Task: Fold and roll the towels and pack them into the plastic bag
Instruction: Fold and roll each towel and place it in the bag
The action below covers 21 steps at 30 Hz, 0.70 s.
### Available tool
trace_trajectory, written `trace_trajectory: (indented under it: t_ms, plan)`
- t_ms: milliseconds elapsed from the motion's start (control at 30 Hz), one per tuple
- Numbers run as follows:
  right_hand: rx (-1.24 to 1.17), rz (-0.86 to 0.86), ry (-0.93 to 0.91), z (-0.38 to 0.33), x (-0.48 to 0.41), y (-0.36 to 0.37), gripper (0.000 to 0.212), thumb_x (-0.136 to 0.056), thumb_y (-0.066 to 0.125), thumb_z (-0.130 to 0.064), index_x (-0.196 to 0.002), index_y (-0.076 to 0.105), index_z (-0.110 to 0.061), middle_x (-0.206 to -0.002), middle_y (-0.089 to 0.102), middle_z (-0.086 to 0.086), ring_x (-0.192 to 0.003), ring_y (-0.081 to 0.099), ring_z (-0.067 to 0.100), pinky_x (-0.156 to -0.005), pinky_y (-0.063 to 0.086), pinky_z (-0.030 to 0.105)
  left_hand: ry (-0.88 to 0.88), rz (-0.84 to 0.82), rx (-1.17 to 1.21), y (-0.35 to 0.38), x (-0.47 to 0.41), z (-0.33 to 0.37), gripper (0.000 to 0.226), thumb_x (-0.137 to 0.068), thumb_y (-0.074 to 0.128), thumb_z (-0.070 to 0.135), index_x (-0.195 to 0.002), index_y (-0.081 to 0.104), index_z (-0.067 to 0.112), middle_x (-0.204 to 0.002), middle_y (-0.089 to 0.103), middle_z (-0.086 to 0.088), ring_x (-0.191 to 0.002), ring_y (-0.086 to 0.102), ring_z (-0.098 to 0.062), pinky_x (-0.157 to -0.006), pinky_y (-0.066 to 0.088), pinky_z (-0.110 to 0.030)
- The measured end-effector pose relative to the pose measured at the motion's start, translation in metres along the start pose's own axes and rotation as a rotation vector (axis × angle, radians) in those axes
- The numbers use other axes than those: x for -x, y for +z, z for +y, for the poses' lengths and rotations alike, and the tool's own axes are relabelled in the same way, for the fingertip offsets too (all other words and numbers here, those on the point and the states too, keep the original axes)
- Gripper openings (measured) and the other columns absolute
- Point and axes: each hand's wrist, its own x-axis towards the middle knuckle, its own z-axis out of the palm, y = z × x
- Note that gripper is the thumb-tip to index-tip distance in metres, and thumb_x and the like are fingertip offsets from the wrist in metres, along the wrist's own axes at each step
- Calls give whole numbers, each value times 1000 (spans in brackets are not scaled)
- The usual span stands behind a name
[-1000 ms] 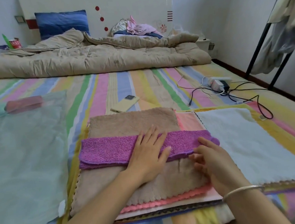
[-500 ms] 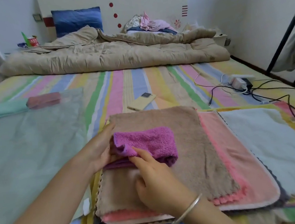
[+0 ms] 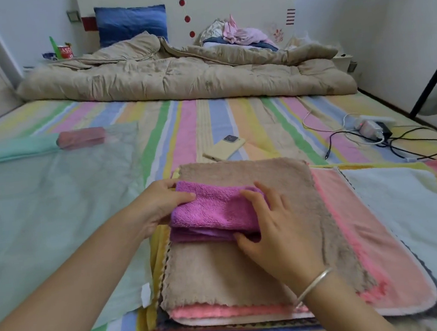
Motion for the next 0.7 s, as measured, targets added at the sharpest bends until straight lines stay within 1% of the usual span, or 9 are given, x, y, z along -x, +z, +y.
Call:
trace_trajectory:
  t_ms: [67,100,200,333,467,533,600,633,700]
  plan:
    - [7,11,21,-2,0,10,72,-70,53,-65,-131,45,-27,-139,40,-1,-124,42,25,-98,44,41,8,-19,66,4,1,-1,30,-85,69,6,-115,66,10,-99,74,-11,-80,69,-23,-74,58,-34]
    - [20,31,24,-4,1,12,77,-69,53,-72,-130,46,-26,-139,41,0,-126,41,27,-100,43,41,12,-33,107,7,2,2,31,-85,69,5,-115,65,7,-100,74,-13,-84,69,-26,-77,58,-36]
    - [30,112,45,-8,2,16,83,-69,53,-77,-132,46,-24,-140,44,1,-131,39,28,-103,40,40,14,-89,224,17,7,17,29,-86,68,4,-115,64,4,-93,73,-16,-70,68,-24,-63,59,-31]
    - [-19,333,95,-8,-3,15,60,-81,56,-58,-127,49,-20,-131,53,-1,-114,55,23,-78,52,35,48,-138,262,36,18,44,23,-86,68,3,-109,66,2,-80,70,-13,-55,64,-17,-51,57,-24]
    - [33,290,115,-5,-6,16,68,-77,56,-59,-129,46,-17,-126,55,1,-104,59,24,-64,49,31,103,-225,284,52,27,64,11,-87,64,-3,-97,67,0,-74,70,-9,-55,66,-12,-52,57,-22]
    - [37,297,147,-3,-5,17,61,-75,66,-50,-121,51,-13,-113,59,4,-88,63,27,-55,35,24,108,-250,286,58,30,70,9,-87,63,-4,-94,66,1,-69,68,-8,-51,65,-10,-51,57,-22]
    - [38,327,174,-1,-3,14,50,-74,70,-36,-115,54,-13,-104,61,5,-71,63,30,-48,23,21,113,-253,276,58,30,72,12,-87,63,-4,-97,66,0,-73,67,-10,-50,64,-10,-49,56,-22]
    - [22,336,190,1,-2,13,50,-73,72,-26,-118,53,-15,-104,62,6,-66,62,33,-44,22,22,115,-247,268,56,29,71,14,-87,63,-4,-100,66,-1,-76,67,-11,-52,64,-10,-49,55,-21]
    - [-35,311,233,10,0,10,65,-69,70,-4,-129,51,-22,-108,64,8,-66,62,36,-45,35,29,123,-213,217,45,25,67,19,-86,65,-3,-105,65,0,-82,69,-11,-55,65,-11,-50,54,-20]
